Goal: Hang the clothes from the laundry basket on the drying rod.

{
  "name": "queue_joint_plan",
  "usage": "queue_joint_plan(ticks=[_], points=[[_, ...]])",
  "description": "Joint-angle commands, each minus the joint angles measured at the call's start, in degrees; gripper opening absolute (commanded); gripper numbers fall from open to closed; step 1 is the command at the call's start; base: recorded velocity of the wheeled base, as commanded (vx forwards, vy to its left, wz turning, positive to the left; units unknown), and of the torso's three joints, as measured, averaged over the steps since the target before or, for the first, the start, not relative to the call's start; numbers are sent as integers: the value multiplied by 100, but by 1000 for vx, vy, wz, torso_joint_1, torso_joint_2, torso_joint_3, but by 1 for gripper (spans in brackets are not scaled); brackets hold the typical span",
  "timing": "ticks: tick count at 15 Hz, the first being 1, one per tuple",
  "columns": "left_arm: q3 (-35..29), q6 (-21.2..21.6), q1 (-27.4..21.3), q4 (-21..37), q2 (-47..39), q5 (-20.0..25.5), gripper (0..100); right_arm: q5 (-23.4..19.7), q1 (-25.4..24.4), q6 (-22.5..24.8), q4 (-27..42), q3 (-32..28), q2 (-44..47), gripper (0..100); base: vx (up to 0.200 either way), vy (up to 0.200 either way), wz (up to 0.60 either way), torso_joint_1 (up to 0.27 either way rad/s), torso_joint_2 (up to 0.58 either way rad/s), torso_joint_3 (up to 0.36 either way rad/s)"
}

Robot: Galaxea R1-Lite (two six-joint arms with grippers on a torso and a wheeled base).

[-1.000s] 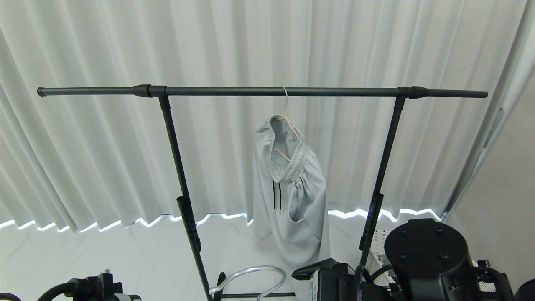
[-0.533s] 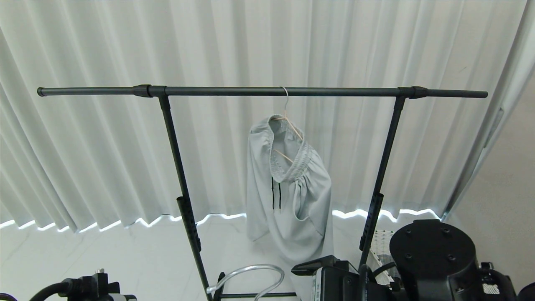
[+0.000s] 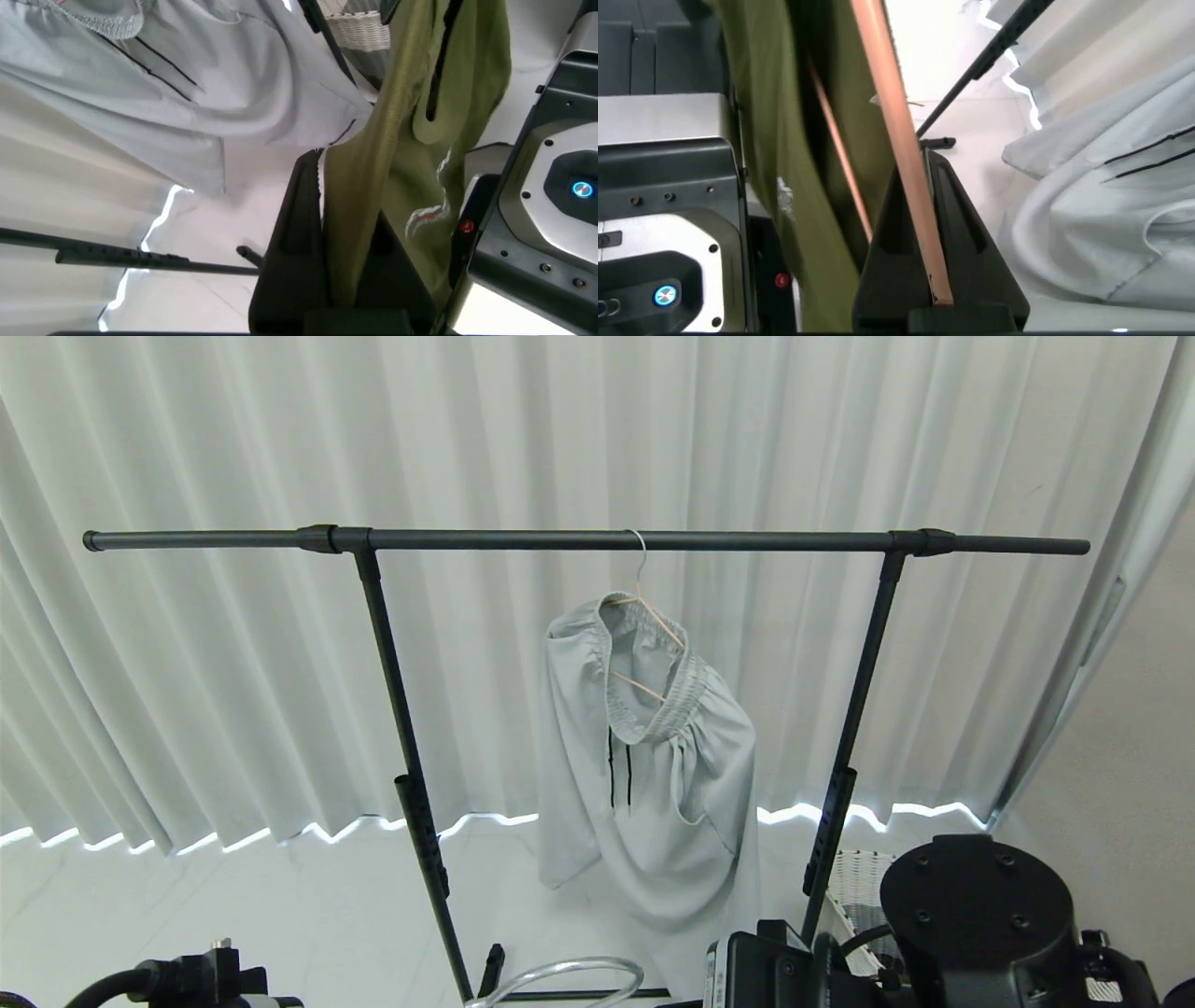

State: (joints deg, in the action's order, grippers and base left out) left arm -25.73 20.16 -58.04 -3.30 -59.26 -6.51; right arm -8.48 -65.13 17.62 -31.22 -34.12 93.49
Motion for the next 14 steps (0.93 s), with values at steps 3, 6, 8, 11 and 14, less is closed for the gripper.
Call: queue_joint_plan(ticks=[3, 6, 8, 11, 14], points=[[7, 5, 3, -4, 2, -17, 0, 14, 1, 14, -24, -7, -15, 0, 0, 0, 0, 0, 0, 0], [7, 5, 12, -4, -16, -26, 100, 14, 1, 23, -86, 2, -77, 0, 0, 0, 0, 0, 0, 0], [16, -4, 30, -4, -7, -43, 100, 14, 106, 31, -86, 46, -182, 0, 0, 0, 0, 0, 0, 0], [42, -39, 56, -4, 2, -43, 100, 14, 352, 58, -68, 204, -428, 0, 0, 0, 0, 0, 0, 0], [51, -39, 364, -4, 20, -43, 100, 14, 765, 181, -42, 617, -868, 0, 0, 0, 0, 0, 0, 0]])
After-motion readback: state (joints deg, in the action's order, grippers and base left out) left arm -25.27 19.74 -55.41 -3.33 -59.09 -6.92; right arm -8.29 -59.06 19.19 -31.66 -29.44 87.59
